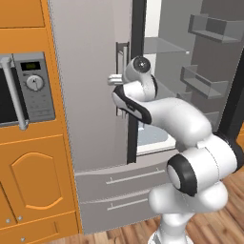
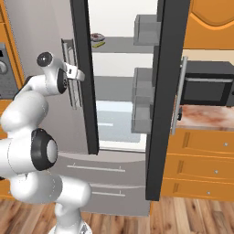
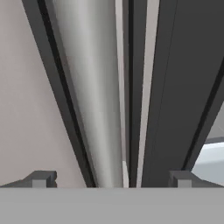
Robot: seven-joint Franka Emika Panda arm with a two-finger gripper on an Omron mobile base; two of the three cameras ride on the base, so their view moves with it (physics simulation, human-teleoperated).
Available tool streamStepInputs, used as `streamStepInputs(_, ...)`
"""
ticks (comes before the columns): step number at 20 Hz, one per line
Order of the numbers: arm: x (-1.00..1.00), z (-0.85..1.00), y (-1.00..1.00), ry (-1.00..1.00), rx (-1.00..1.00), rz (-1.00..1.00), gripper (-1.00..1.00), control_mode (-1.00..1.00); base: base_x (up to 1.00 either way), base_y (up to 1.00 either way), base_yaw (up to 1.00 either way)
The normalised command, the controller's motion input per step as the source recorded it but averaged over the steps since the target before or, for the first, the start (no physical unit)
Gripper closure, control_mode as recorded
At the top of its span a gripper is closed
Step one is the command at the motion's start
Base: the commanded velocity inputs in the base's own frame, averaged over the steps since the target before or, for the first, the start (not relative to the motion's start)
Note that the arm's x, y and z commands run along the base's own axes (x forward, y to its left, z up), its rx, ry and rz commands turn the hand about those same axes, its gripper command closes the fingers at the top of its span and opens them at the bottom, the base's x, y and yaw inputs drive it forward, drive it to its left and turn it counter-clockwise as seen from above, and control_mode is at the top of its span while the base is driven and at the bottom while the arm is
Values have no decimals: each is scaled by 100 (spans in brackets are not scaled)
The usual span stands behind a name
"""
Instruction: Retrieve the butter from the fridge and place it on a plate on the dining table. Then retrieve the butter knife by the fridge and place it near the plate.
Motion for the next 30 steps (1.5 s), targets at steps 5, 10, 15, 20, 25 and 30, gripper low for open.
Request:
streamStepInputs(5, 34, 0, 0, 0, 0, 0, -100, -100, 0, 0, 0)
streamStepInputs(10, 18, 0, 0, 0, 0, 0, -100, -100, 0, 0, 0)
streamStepInputs(15, 22, 0, 1, -2, 0, 0, -100, -100, 0, 0, 0)
streamStepInputs(20, 16, 0, 7, -3, 0, 0, 100, -100, 0, 0, 0)
streamStepInputs(25, 0, 0, 0, 0, 0, 0, 100, -100, 0, 0, 0)
streamStepInputs(30, -1, 0, 0, 0, 0, 0, 100, -100, 0, 0, 0)
